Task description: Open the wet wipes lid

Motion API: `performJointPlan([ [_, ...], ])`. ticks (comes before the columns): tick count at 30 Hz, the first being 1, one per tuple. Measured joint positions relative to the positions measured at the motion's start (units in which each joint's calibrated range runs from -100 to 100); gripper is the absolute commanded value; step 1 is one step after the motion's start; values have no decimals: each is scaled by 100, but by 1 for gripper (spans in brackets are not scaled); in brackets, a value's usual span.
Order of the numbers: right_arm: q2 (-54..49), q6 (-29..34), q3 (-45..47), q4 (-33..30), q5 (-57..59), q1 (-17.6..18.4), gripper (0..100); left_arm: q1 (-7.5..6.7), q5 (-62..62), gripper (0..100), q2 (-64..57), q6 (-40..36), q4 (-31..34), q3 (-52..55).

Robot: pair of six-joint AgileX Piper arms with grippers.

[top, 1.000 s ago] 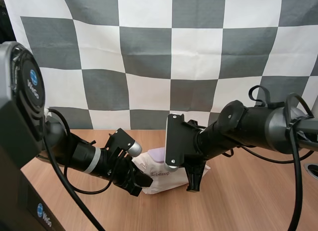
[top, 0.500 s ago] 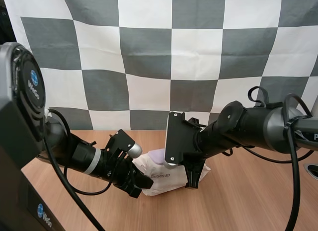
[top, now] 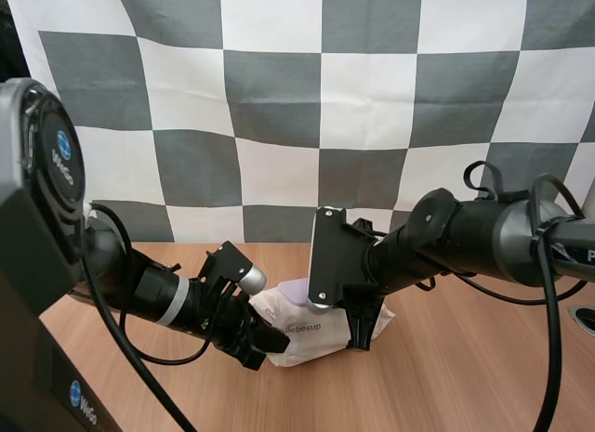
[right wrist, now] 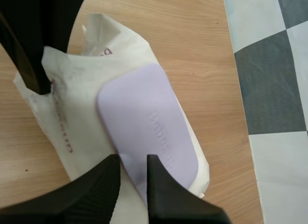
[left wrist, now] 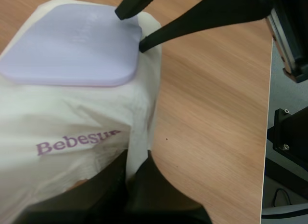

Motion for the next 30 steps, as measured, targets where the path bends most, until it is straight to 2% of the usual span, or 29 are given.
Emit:
performJointPlan([
  [7,0,0,0,0,-123,0,35,0,0,0,0,0,0,0],
  [10,0,0,0,0,-197,0,31,0,0,0,0,0,0,0],
  [12,0,0,0,0,-197,0,25,0,0,0,0,0,0,0],
  [14,0,0,0,0,-197,0,15,0,0,0,0,0,0,0],
  [15,0,0,0,0,-197,0,3,0,0,0,0,0,0,0],
  [16,0,0,0,0,-197,0,0,0,0,0,0,0,0,0],
  [30,0,0,0,131,-246,0,0,0,0,0,0,95,0,0],
])
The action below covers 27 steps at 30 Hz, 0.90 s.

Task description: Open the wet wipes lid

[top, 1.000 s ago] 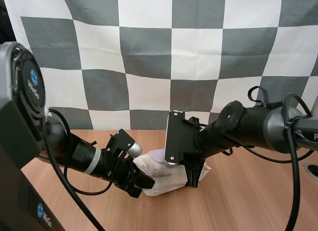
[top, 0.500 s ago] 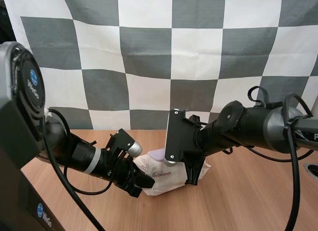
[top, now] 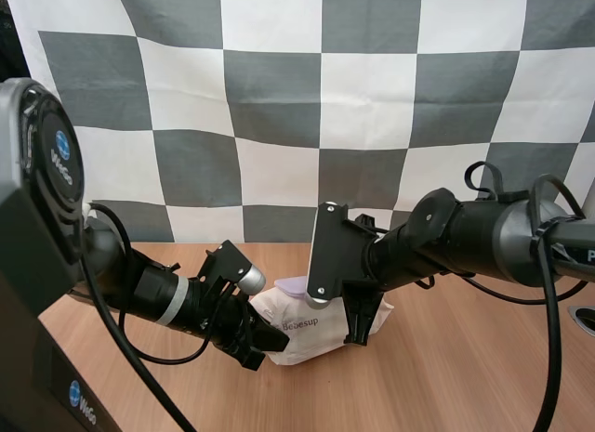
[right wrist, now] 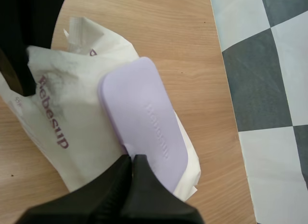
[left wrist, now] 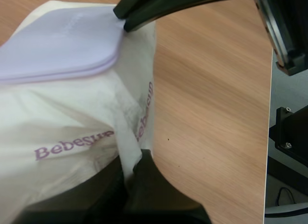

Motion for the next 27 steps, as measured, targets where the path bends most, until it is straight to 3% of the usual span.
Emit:
performJointPlan([
  [16,0,0,-13,405,-917,28,0,0,-106,0,0,13,24,0],
  [27,378,0,-394,1002,-2264,375,0,0,-126,0,0,13,75,0],
])
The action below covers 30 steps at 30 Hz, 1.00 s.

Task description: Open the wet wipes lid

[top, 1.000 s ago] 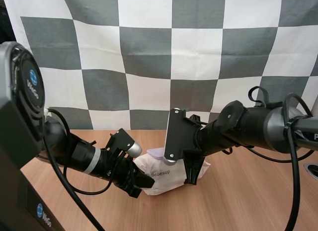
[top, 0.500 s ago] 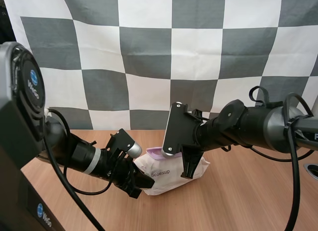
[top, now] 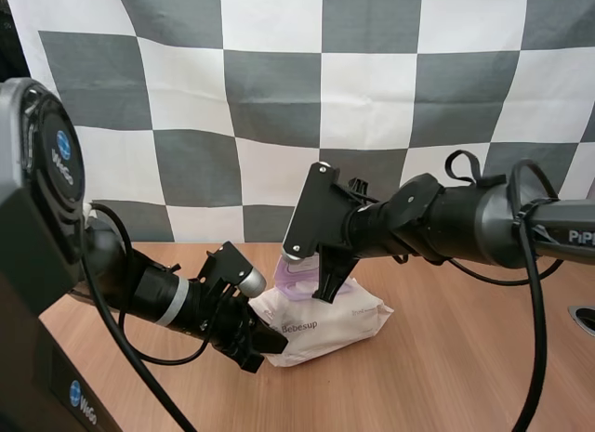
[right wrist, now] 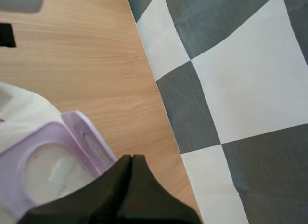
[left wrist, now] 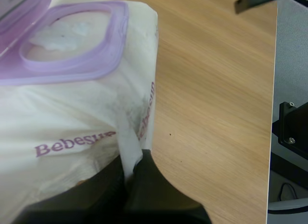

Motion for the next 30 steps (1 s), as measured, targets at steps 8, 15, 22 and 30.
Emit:
performJointPlan([
  [8,1005,0,0,0,-917,0,0,0,0,0,0,0,67,0],
  [15,1147,0,0,0,-1098,0,0,0,-33,0,0,0,78,0],
  [22,1147,0,0,0,-1098,0,32,0,-589,56,-229,-199,146,-26],
  [30,1147,0,0,15,-1422,113,16,0,-523,79,-1035,-480,342,-26],
])
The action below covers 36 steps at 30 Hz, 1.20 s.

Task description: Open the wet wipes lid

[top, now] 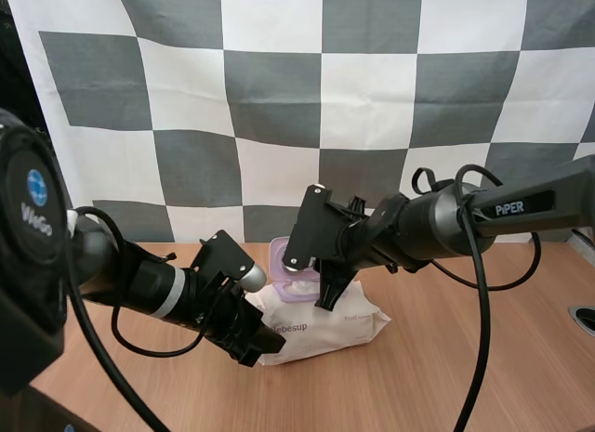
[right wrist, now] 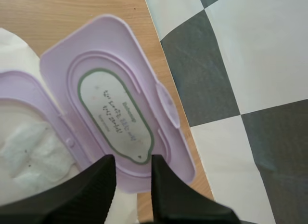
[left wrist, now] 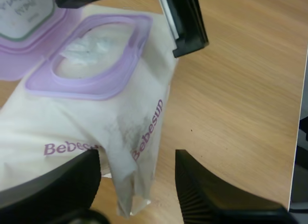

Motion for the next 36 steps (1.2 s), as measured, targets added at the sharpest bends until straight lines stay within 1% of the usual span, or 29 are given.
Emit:
performJointPlan([
  [2,38,0,-74,-15,-209,80,6,0,0,79,-187,-96,83,0],
  [3,90,0,-126,19,-254,101,5,0,0,79,-289,-146,109,0],
  [8,488,0,-464,321,-275,119,5,0,-41,79,-814,-327,290,0],
  [10,657,0,-475,322,-274,119,5,0,-172,79,-1068,-402,331,0],
  [12,761,0,-475,322,-359,119,5,0,-457,79,-1328,-468,343,0],
  [16,775,0,-475,348,-888,119,5,0,-1218,79,-1933,-617,381,0],
  [19,775,0,-475,568,-1258,119,5,0,-1772,79,-2441,-785,381,0],
  [20,757,0,-475,705,-1373,119,8,0,-1985,79,-2573,-848,381,0],
  [22,611,0,-475,1032,-1740,119,22,0,-2502,79,-2888,-1056,369,0],
  [23,498,0,-475,1179,-1923,119,33,0,-2714,79,-3012,-1191,369,0],
  [24,356,0,-475,1325,-2114,119,48,0,-2993,79,-3164,-1317,369,0],
  [25,173,0,-462,1480,-2251,119,60,0,-3262,79,-3314,-1439,326,0],
  [26,6,0,-462,1569,-2339,119,75,0,-3476,79,-3431,-1514,267,0],
  [27,-206,0,-462,1705,-2445,119,88,0,-3754,79,-3581,-1614,187,0],
  [28,-380,0,-462,1849,-2515,119,95,0,-3964,79,-3704,-1682,117,-18],
  [29,-460,0,-462,1908,-2547,119,98,0,-4075,79,-3767,-1713,70,-20],
  [30,-550,0,-462,1934,-2592,119,98,0,-4137,79,-3824,-1725,7,-32],
  [34,-913,0,-462,2300,-2846,119,98,0,-4438,79,-4026,-1784,-193,-46],
  [35,-1393,0,-462,2686,-3344,119,98,0,-4640,79,-4163,-1797,-389,-76],
  [36,-1908,0,-462,3175,-3990,119,98,0,-5308,79,-4668,-1797,-1022,-144],
])
